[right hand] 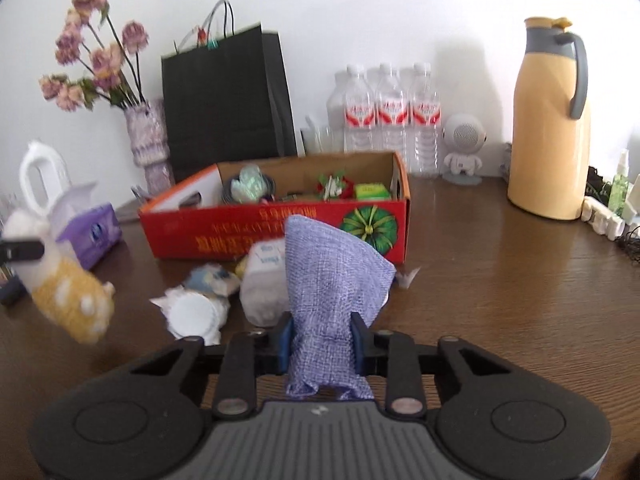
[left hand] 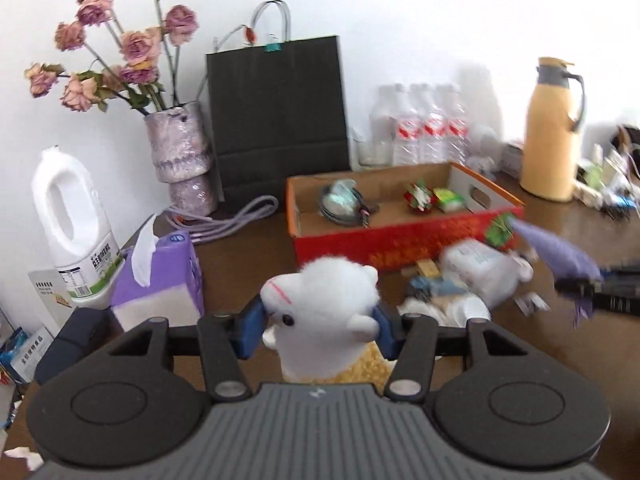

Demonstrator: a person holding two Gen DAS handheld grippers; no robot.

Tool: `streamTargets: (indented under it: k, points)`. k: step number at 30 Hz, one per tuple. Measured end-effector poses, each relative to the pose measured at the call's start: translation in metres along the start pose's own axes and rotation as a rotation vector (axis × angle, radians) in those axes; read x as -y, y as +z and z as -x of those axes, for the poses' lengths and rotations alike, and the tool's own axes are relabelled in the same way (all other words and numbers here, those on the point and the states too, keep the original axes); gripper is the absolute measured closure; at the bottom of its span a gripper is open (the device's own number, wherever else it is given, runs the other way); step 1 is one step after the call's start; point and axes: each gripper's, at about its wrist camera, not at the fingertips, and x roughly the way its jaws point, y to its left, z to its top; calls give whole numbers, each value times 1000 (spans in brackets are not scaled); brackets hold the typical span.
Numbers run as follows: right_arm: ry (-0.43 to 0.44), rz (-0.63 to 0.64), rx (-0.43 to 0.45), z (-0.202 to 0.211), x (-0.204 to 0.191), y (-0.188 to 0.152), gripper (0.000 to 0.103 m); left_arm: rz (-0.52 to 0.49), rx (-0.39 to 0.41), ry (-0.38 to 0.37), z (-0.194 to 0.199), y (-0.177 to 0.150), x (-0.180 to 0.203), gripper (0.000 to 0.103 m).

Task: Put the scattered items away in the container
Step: 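Grasp the white plush sheep with the left tool while the right tool grasps the purple pouch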

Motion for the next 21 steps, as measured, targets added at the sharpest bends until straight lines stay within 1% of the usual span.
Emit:
streamTargets:
  k: [2,3,5,7,9,10,11,12,14,16,18,21]
  points:
    - [17,20,12,16,-2,1,80,-13,-22,-34,2,-3,7,48]
    - [30,42,4,24,-4,1,80,-14,-32,-47,-3,-3,13,48]
    - [65,110,-61,31,-10,-3,80,-35,-49,-55,-20,-3,27,48]
    - [68,165,-125,33,-17,-10,80,-57,-46,-49,-39,-2,41,48]
    - [67,181,-169,35,-21,-21,80,-54,-46,-78,-55,1,49,48]
    - [73,178,-182,37,-21,-26,79,-51,-55,-87,-65,2,52,55]
    - [76,172,-193,37,-21,-31,77,-54,-70,-85,-76,2,54,55]
    - [75,161,-202,37,-21,-35,69,-61,-73,-70,-85,1,57,55]
    - [75,139,-203,39,-20,-42,64,-60,-99,-60,-100,0,57,56]
    - [86,120,-183,42,-18,-40,58,-39,-122,-93,-108,-4,54,56]
    - [97,95,-148,44,-15,-35,47,-3,-145,-123,-117,-8,48,56]
    - [112,50,-128,36,-13,-27,39,35,-155,-141,-119,-8,42,56]
